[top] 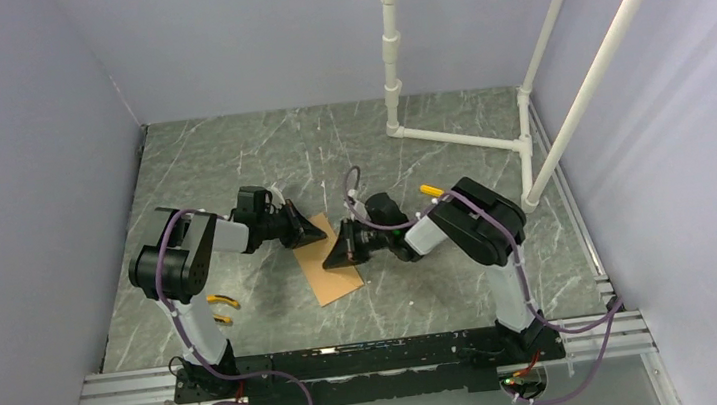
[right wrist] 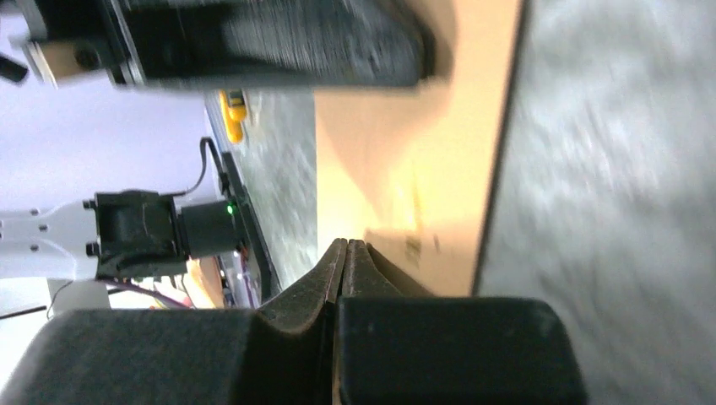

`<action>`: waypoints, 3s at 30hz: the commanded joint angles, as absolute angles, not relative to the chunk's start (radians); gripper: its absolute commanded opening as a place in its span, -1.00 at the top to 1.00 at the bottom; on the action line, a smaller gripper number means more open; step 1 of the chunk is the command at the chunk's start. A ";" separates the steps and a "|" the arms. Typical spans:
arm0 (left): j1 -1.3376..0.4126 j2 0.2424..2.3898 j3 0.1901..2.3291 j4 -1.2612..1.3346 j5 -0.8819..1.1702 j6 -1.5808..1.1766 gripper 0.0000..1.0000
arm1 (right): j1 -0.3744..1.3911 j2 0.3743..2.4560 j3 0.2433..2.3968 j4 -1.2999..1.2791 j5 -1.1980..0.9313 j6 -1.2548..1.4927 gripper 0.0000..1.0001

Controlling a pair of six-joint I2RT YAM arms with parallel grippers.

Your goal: Place the letter into the envelope and seal it

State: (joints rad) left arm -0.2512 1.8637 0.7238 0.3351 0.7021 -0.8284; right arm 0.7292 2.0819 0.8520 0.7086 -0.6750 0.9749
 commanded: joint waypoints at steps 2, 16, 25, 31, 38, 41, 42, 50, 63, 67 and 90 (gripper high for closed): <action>-0.241 1.932 0.662 0.124 0.507 -0.721 0.95 | 0.723 1.966 0.718 0.759 -0.679 0.929 1.00; -0.240 1.939 0.667 0.120 0.508 -0.720 0.95 | 0.721 1.964 0.895 0.535 -0.526 0.885 1.00; -0.239 1.947 0.662 0.129 0.514 -0.721 0.95 | 0.721 2.068 0.985 0.427 -0.512 0.866 1.00; -0.239 1.954 0.669 0.124 0.511 -0.723 0.95 | 0.722 2.071 0.916 0.363 -0.545 0.840 1.00; -0.239 1.958 0.678 0.111 0.506 -0.717 0.95 | 0.723 1.998 0.758 0.348 -0.586 0.797 1.00; -0.239 1.955 0.682 0.104 0.504 -0.715 0.95 | 0.720 1.939 0.708 0.302 -0.559 0.759 1.00; -0.239 1.953 0.683 0.103 0.503 -0.713 0.95 | 0.720 1.922 0.697 0.284 -0.550 0.750 1.00; -0.239 1.940 0.701 0.080 0.502 -0.702 0.95 | 0.721 1.821 0.711 0.210 -0.487 0.724 1.00; -0.246 1.678 0.794 -0.027 0.645 -0.726 0.78 | 0.826 1.554 0.870 0.086 -0.087 0.613 0.91; -0.250 1.545 0.902 -0.208 0.607 -0.670 0.44 | 0.830 1.444 0.835 -0.032 0.095 0.628 0.85; -0.250 0.832 0.858 -0.567 0.192 -0.557 -0.86 | 0.596 1.242 0.798 -0.440 0.470 0.790 -0.34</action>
